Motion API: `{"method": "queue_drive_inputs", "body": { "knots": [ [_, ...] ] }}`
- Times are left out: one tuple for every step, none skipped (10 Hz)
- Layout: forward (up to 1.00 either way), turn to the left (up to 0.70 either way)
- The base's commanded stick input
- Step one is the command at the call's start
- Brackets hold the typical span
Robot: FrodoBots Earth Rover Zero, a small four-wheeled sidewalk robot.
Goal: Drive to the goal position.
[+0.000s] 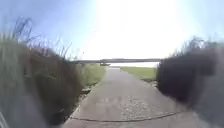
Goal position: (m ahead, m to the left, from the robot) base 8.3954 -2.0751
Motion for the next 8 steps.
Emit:
{"method": "queue_drive_inputs", "body": {
  "knots": [
    [0.70,0.05],
    [0.70,0.05],
    [0.70,0.05],
    [0.70,0.05],
    [0.70,0.05],
    [0.70,0.05],
    [0.70,0.05],
    [0.70,0.05]
  ]
}}
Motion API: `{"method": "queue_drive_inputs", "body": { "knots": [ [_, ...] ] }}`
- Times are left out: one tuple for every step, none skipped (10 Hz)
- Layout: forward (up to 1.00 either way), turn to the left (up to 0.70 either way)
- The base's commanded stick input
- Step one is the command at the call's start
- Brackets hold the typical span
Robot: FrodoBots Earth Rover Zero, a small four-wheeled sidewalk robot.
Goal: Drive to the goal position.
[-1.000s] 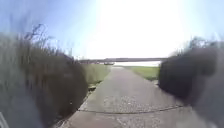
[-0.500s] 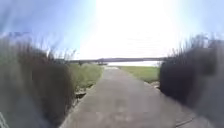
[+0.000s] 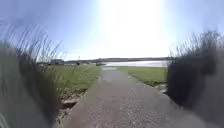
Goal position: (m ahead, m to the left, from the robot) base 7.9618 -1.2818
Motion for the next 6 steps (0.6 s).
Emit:
{"method": "queue_drive_inputs", "body": {
  "knots": [
    [0.70,0.05],
    [0.70,0.05],
    [0.70,0.05],
    [0.70,0.05],
    [0.70,0.05],
    [0.70,0.05]
  ]
}}
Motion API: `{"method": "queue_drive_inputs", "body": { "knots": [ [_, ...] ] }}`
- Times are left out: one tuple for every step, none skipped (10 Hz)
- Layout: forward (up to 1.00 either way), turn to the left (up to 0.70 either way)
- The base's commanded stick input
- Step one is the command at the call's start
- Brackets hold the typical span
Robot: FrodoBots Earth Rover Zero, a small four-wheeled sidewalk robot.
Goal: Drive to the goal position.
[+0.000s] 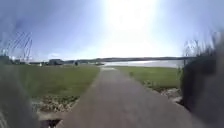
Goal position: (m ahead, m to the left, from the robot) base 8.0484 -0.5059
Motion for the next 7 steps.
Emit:
{"method": "queue_drive_inputs", "body": {
  "knots": [
    [0.70,0.05],
    [0.70,0.05],
    [0.70,0.05],
    [0.70,0.05],
    [0.70,0.05],
    [0.70,0.05],
    [0.70,0.05]
  ]
}}
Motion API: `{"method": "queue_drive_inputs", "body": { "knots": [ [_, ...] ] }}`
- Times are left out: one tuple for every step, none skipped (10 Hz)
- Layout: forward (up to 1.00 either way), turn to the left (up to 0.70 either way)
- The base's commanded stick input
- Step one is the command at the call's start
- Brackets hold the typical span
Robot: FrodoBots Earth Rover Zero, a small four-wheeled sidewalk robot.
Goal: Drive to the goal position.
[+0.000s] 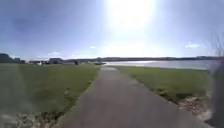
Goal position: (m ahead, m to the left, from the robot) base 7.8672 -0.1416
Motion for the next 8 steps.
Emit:
{"method": "queue_drive_inputs", "body": {
  "knots": [
    [0.70,0.05],
    [0.70,0.05],
    [0.70,0.05],
    [0.70,0.05],
    [0.70,0.05],
    [0.70,0.05],
    [0.70,0.05],
    [0.70,0.05]
  ]
}}
